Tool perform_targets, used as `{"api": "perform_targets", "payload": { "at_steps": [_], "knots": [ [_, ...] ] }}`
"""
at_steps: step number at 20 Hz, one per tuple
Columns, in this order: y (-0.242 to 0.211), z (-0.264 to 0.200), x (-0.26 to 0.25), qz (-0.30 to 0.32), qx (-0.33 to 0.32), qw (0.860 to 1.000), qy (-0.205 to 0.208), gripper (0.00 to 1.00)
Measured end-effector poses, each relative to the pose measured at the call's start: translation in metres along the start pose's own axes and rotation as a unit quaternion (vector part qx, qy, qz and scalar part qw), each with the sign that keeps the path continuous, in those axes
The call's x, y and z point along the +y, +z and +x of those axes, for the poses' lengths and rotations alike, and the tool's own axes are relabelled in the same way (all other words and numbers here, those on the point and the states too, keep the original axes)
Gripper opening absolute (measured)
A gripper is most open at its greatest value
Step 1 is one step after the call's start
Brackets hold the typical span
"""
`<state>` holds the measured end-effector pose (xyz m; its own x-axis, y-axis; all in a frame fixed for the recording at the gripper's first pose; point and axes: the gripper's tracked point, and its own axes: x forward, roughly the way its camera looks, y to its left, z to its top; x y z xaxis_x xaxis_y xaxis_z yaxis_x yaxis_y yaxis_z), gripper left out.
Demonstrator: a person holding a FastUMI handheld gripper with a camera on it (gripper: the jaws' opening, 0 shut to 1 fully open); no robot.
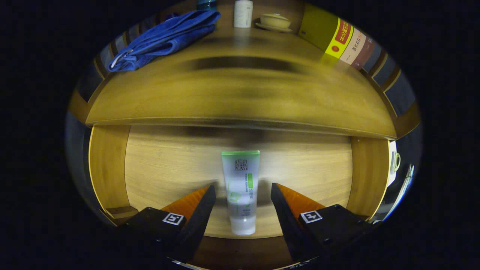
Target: Pull open the drawer, take out the items inside it, and place them on the countertop above the cabinet.
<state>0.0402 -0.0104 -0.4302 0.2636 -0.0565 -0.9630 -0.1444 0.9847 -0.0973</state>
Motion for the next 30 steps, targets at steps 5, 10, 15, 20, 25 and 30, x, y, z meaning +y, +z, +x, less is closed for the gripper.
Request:
{"api": "perform_targets", "payload": {
  "at_steps": [5,10,15,20,25,30],
  "knots": [
    [-0.016,0.002,0.006,0.004,0.041,0.999,0.006,0.75],
    [-0.001,-0.025,0.012,0.013,0.034,0.999,0.012,0.53],
    [0.044,-0.090,0.017,0.013,-0.006,1.000,0.015,0.45],
    [0.054,-0.140,0.017,0.008,-0.028,0.999,0.020,0.45],
    [0.068,-0.180,0.015,0.007,-0.047,0.999,0.020,0.45],
    [0.104,-0.205,0.013,0.001,-0.067,0.998,0.014,0.45]
  ]
}}
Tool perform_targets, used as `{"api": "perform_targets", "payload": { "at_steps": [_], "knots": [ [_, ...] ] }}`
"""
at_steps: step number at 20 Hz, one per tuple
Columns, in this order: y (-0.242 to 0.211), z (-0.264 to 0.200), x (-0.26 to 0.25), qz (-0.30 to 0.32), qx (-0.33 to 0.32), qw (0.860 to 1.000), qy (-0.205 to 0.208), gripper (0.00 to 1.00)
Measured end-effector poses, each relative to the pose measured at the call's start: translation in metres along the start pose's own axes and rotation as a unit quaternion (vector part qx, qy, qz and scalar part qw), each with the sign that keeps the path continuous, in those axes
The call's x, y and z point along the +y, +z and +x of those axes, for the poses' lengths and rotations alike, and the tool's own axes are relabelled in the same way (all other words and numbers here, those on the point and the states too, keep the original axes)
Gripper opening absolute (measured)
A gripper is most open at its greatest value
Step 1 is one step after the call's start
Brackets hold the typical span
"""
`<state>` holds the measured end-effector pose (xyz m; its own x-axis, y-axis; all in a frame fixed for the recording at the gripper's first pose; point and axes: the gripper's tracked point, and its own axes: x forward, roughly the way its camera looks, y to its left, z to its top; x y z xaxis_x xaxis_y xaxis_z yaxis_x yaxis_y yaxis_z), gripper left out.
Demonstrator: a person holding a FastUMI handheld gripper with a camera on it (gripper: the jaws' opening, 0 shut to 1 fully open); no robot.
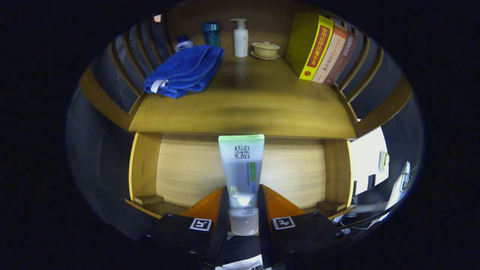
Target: Pull open the drawer, take out the items inside it, and place them on the countertop above the cabinet.
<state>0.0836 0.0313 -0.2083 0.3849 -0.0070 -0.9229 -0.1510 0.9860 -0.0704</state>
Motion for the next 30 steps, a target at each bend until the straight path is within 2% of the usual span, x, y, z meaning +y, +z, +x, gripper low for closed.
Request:
{"api": "perform_targets", "payload": {
  "at_steps": [6,13,20,22,25,30],
  "knots": [
    [0.067,0.002,0.000,-0.001,-0.024,1.000,-0.007,0.45],
    [0.143,0.044,-0.015,0.000,-0.041,0.999,-0.035,0.45],
    [0.163,0.103,-0.017,0.011,-0.028,0.999,-0.045,0.45],
    [0.162,0.111,-0.020,0.016,-0.022,0.998,-0.051,0.50],
    [0.170,0.108,-0.019,0.026,-0.050,0.997,-0.047,0.61],
    [0.172,0.073,-0.014,0.075,-0.113,0.990,-0.027,0.95]
  ]
}}
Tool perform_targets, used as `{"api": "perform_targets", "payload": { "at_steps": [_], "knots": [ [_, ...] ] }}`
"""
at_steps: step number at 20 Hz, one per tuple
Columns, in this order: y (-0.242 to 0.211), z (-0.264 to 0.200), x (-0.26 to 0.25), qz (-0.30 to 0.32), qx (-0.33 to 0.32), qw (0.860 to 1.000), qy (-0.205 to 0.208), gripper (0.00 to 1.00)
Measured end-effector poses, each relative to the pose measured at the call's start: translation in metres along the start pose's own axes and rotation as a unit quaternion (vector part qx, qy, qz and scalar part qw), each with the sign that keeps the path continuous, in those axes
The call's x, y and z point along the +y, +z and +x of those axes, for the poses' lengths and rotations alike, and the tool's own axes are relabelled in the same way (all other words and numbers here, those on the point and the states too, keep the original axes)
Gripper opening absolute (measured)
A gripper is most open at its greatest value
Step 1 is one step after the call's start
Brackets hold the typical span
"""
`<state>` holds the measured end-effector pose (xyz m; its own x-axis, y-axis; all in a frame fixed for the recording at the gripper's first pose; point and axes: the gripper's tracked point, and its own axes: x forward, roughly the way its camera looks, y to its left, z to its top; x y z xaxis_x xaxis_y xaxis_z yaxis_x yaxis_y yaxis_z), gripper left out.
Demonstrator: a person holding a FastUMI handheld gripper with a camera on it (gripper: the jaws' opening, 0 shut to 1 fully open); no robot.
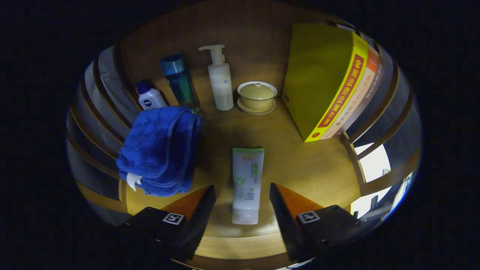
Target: Pull open the drawer, take out the items inside it, and place them on the countertop above the cabinet.
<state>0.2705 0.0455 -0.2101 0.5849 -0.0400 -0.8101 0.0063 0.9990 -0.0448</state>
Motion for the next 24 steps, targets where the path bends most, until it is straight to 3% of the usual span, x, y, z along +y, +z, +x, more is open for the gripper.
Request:
{"api": "perform_targets", "payload": {
  "at_steps": [1,8,15,24],
  "knots": [
    [0.005,-0.012,-0.002,-0.003,-0.019,1.000,0.000,1.00],
    [0.004,-0.114,-0.006,-0.004,-0.124,0.992,0.008,1.00],
    [-0.044,-0.196,-0.016,0.007,-0.187,0.982,0.015,1.00],
    [-0.123,-0.257,-0.049,0.020,-0.277,0.961,-0.003,1.00]
  ]
}}
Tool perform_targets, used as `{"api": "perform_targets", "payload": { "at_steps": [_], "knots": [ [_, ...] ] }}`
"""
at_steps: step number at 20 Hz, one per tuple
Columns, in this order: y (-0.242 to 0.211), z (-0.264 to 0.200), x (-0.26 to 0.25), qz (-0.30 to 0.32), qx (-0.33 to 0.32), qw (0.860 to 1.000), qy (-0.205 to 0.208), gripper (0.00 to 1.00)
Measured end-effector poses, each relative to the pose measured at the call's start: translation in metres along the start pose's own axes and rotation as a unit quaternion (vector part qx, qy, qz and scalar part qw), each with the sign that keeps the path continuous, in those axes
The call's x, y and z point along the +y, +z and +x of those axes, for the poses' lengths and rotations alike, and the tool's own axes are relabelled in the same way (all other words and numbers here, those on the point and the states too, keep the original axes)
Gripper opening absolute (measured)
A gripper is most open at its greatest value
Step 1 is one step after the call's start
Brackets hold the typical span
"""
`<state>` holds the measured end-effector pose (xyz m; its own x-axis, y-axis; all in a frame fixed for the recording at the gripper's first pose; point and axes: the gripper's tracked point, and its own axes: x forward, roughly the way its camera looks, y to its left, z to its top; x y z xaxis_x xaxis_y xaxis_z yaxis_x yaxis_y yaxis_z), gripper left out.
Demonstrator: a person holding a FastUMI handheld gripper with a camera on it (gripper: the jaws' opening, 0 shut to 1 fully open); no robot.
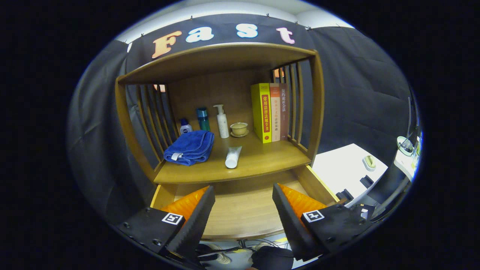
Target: Pull open the drawer, take out the items inside it, and place them on the countertop above the cabinet.
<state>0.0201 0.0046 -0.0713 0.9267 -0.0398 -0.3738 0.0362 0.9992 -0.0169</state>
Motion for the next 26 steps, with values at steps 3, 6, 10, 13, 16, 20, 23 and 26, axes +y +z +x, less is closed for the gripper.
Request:
{"api": "perform_targets", "payload": {
  "at_steps": [3,6,10,13,16,20,23,26],
  "knots": [
    [-0.018,-0.021,-0.009,-0.022,-0.029,0.999,-0.007,1.00],
    [-0.053,-0.035,-0.004,-0.033,-0.034,0.999,0.001,1.00],
    [-0.096,-0.041,-0.002,-0.040,-0.025,0.999,0.006,0.99],
    [-0.122,-0.039,0.002,-0.056,-0.020,0.998,0.012,0.99],
    [-0.144,-0.032,0.003,-0.060,-0.008,0.998,0.016,1.00],
    [-0.168,-0.019,0.005,-0.060,0.011,0.998,0.018,0.99],
    [-0.182,-0.015,0.009,-0.060,0.021,0.998,0.019,0.98],
    [-0.182,-0.012,0.011,-0.043,0.023,0.999,0.022,0.96]
  ]
}}
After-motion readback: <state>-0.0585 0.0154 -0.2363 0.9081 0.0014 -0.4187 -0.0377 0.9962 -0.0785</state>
